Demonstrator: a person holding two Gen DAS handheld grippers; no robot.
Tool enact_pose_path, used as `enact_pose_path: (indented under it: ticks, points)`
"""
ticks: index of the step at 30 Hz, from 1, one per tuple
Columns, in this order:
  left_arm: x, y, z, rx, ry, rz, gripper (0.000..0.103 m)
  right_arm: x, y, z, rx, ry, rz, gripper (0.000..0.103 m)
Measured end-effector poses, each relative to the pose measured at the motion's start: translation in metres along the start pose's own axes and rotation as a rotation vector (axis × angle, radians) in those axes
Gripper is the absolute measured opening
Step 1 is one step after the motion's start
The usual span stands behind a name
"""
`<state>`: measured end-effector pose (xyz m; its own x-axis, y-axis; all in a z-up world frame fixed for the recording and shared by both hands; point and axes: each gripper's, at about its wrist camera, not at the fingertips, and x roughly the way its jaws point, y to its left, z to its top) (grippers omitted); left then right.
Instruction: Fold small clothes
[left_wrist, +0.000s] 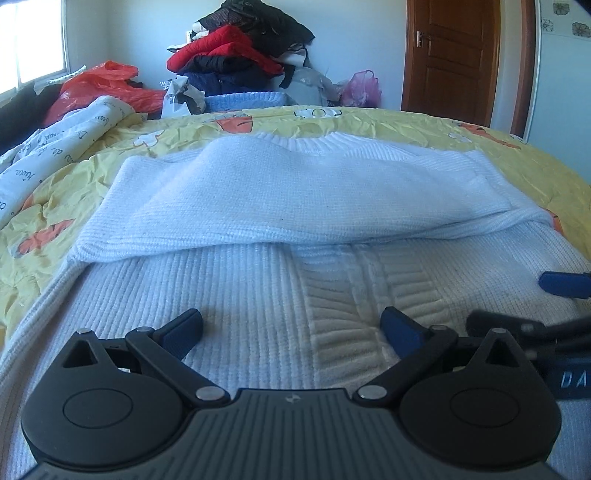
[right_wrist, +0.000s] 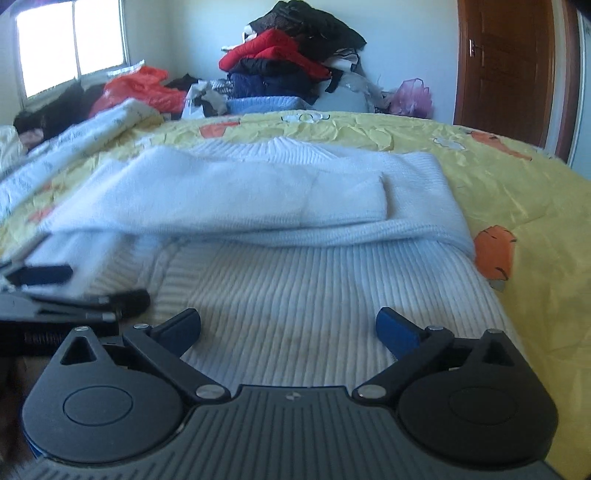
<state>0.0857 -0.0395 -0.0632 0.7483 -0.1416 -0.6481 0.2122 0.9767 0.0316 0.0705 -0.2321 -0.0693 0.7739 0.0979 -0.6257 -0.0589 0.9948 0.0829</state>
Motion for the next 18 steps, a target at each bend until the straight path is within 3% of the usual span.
enact_pose_path:
  ticks: [18]
  points:
    - [-0.030, 0.007, -0.024, 0.005, 0.008, 0.014, 0.103, -0.024, 0.006, -0.024, -0.013, 0.008, -0.071, 0.101]
